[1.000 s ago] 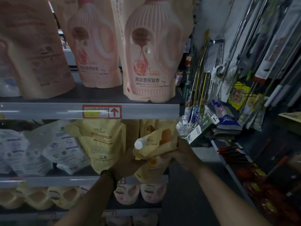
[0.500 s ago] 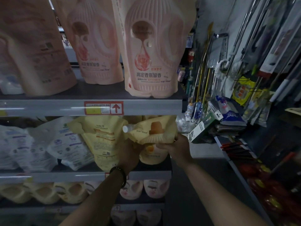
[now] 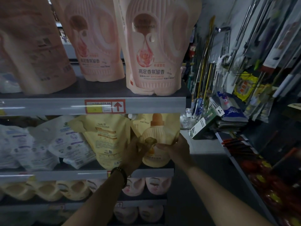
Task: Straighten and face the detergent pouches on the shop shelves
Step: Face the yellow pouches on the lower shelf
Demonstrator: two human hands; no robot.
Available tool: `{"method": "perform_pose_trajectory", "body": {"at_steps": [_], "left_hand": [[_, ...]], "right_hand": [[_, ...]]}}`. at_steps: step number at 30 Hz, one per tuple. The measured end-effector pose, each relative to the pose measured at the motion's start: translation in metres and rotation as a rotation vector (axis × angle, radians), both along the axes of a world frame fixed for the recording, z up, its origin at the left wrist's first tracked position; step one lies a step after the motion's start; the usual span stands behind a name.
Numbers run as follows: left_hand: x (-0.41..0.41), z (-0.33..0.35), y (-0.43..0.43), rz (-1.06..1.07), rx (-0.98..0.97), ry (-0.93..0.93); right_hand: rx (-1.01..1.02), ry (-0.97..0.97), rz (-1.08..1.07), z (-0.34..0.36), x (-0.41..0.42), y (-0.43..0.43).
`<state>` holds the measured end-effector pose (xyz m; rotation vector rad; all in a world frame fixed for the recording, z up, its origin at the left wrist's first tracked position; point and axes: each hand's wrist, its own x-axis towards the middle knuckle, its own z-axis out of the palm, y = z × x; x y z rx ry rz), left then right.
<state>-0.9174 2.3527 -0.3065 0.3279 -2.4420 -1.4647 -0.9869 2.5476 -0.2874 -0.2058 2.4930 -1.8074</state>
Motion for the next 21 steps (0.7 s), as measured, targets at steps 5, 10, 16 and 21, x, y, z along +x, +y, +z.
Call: {"method": "perform_pose_trajectory", "body": {"at_steps": [5, 10, 16, 21], "left_hand": [[0.012, 0.001, -0.004, -0.101, 0.056, 0.068], [0.015, 0.003, -0.003, -0.124, 0.064, 0.059], [0.016, 0.005, 0.003, -0.084, 0.099, 0.057], [0.017, 0.003, 0.011, -0.025, 0.083, 0.090]], "right_hand": [[-0.013, -0.028, 0.031, 0.002, 0.005, -0.001], [-0.016, -0.054, 0.023, 0.001, 0.009, 0.000], [-0.031, -0.078, 0.032, 0.002, 0.016, 0.001], [0.006, -0.072, 0.037, -0.001, 0.011, 0.005]]}}
